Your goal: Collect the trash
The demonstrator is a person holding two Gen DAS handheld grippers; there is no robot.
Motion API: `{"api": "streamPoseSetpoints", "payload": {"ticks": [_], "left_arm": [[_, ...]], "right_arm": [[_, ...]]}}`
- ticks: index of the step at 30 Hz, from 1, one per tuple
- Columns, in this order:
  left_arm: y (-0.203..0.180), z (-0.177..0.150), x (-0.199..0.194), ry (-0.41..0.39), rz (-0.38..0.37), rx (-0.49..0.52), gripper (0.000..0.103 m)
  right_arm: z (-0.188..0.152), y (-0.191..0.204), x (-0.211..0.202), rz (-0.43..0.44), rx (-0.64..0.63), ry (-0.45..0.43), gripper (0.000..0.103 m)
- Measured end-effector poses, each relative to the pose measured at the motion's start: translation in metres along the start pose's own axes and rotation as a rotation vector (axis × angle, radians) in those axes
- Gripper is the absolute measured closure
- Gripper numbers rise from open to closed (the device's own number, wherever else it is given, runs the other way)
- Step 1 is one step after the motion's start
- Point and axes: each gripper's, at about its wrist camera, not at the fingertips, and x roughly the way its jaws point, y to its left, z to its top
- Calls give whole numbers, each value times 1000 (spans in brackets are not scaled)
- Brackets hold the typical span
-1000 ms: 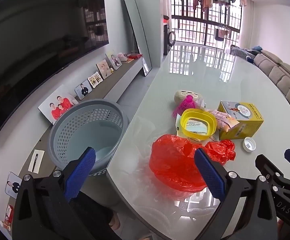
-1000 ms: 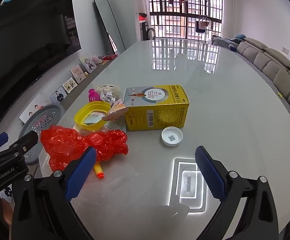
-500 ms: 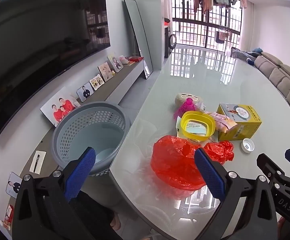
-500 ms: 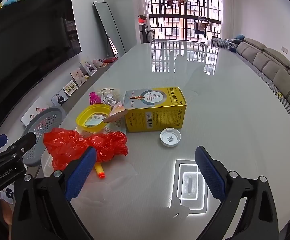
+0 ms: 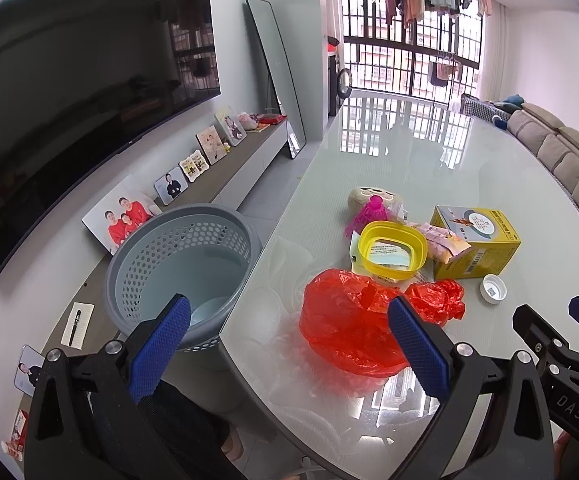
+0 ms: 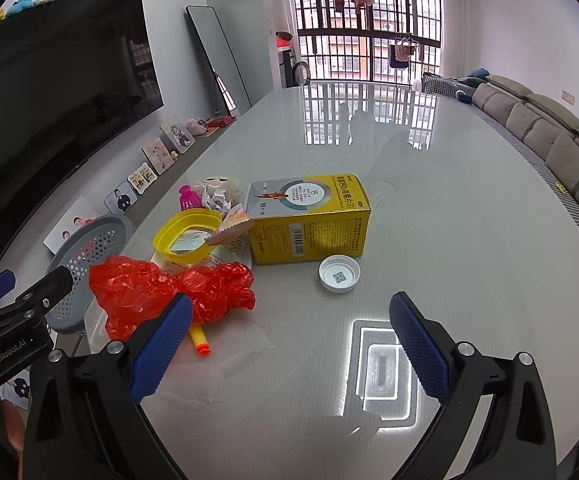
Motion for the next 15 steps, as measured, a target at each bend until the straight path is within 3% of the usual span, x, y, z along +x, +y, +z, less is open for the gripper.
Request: {"api": "streamPoseSetpoints", "payload": {"ticks": [15], "left_arm": [[-1,-1,-4,-2,4,3,6]], "right_arm": [[0,3,3,1,-3,3,8]]}}
